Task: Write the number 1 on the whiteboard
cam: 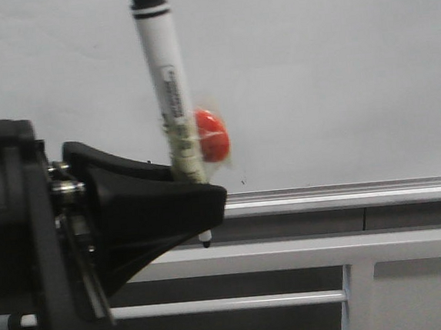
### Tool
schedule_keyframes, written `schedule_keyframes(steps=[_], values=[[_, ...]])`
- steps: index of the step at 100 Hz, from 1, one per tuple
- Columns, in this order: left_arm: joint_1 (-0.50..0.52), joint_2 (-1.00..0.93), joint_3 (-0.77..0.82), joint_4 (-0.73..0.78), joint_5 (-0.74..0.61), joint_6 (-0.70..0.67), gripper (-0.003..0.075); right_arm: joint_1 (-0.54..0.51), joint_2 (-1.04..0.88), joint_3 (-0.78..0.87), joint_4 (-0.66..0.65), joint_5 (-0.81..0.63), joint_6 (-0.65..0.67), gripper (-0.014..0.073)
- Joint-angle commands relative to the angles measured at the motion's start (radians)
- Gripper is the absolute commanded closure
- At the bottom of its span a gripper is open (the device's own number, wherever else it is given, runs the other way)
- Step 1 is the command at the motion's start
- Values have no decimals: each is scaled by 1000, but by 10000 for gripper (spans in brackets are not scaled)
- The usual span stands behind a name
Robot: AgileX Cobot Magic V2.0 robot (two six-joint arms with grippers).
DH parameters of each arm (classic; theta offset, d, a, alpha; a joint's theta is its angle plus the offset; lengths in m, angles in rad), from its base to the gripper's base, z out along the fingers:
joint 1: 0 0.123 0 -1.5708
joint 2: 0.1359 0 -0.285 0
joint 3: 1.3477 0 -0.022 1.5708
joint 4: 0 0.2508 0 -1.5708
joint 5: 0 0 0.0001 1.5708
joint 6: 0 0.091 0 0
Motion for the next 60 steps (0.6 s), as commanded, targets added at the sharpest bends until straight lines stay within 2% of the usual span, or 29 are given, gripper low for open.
schedule_keyframes(steps=[1,7,12,27,32,36,46,60], values=[[-4,-58,-90,19,129,38,741,86,42,-52,-116,-35,-18,657],[-4,-85,-153,44,310,38,741,146,58,-72,-183,-23,-18,638],[-8,-105,-197,88,431,38,741,191,70,-85,-200,-19,-18,580],[-52,-145,-317,184,724,38,741,228,109,-115,-200,-58,-14,248],[-78,-153,-348,214,824,38,741,228,125,-119,-200,-82,-14,176],[-100,-159,-370,241,883,38,741,228,142,-124,-200,-107,-14,151],[-167,-160,-428,270,1027,38,741,228,191,-130,-200,-126,-14,158],[-222,-160,-485,281,1128,38,741,228,269,-130,-200,-152,-14,158]])
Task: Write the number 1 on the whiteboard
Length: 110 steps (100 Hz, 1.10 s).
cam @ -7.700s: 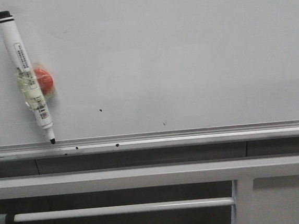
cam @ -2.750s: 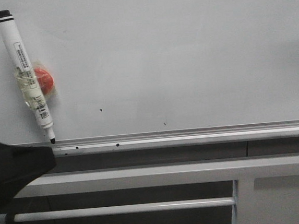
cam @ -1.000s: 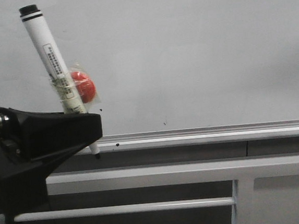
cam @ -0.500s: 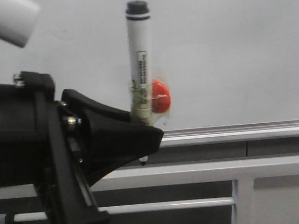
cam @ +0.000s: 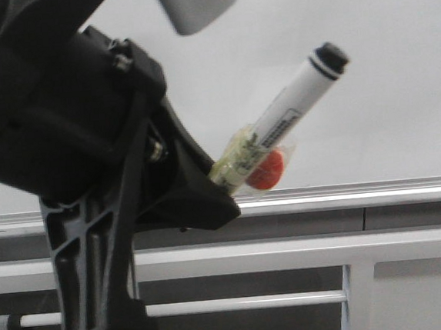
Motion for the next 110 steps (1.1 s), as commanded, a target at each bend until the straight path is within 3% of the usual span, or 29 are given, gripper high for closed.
schedule_keyframes(steps=[1,42,62,81,110], values=[[-31,-32,-59,19,20,-2,741,1,40,-35,-13,-97,-11,158],[-39,-32,-75,37,25,-2,741,27,127,-35,-33,-225,-11,158],[-82,-32,-75,132,20,-2,741,29,130,-35,-38,-279,-11,161],[-95,-32,-92,158,27,-6,741,29,159,-35,-40,-277,-11,249],[-95,-32,-132,165,84,-6,741,29,163,-35,-47,-273,-11,251]])
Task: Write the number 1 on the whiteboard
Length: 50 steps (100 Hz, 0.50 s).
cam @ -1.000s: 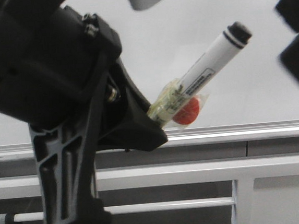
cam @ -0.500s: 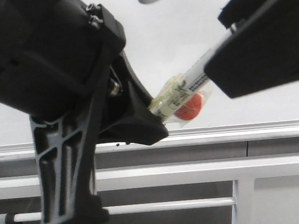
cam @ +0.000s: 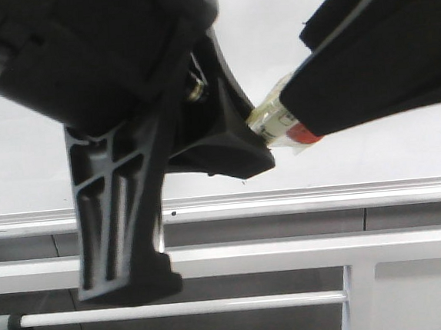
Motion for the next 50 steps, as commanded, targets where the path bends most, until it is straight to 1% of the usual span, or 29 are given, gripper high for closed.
schedule_keyframes(steps=[1,17,21,24,29,32,33,34,35,36,37,43,50], values=[[-7,-32,-36,12,-22,-6,741,2,-5,-35,-12,-68,-10,251],[-7,-32,-36,12,-22,-6,741,2,-5,-35,-12,-44,-10,254],[-7,-32,-36,12,-22,-6,741,2,-5,-35,-12,-37,-10,284],[-7,-32,-36,12,-22,-6,741,2,-5,-35,-14,-30,-10,324],[-7,-32,-36,12,-22,-6,740,2,-5,-35,-16,-24,-10,430],[-7,-32,-36,12,-22,-6,740,2,-5,-35,-16,-20,-10,528],[-7,-32,-36,12,-22,-6,740,2,-5,-35,-16,-20,-10,549],[-7,-32,-36,12,-22,-6,740,2,-5,-35,-16,-20,-10,592],[-7,-32,-36,12,-20,-6,740,2,-5,-35,-16,-20,-10,613],[-7,-32,-36,12,-18,-6,740,2,-5,-35,-16,-20,-10,656],[-7,-32,-36,12,-15,-6,740,2,-5,-35,-16,-20,-10,668],[-7,-32,-36,12,0,-6,740,2,-5,-35,-27,-27,-10,657],[-7,-32,-36,12,28,-6,736,2,-5,-35,-69,-29,-10,657]])
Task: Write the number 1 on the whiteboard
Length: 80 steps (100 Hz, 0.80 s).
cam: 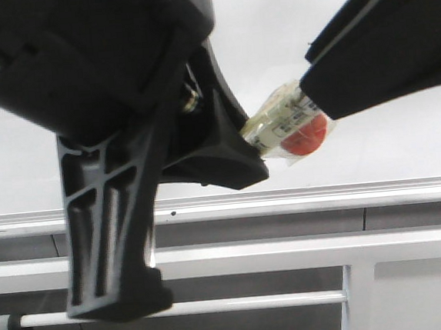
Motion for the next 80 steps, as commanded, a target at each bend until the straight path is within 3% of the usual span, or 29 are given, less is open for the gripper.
schedule_keyframes(steps=[1,12,24,34,57,80], values=[[-4,-32,-36,19,5,-8,734,2,-5,-35,-34,-51,-9,657],[-4,-43,-36,19,42,-8,637,2,-14,-35,-81,-48,-9,657],[-4,-71,-36,23,39,-8,417,2,-26,-35,-81,-41,-3,657],[-4,-107,-36,23,64,-16,302,2,-61,-35,-81,-35,10,657],[-4,-236,-36,-13,112,-46,300,-39,-195,-35,-83,63,69,657],[-4,-400,-9,-21,175,-204,300,-81,-363,-25,-122,143,201,657]])
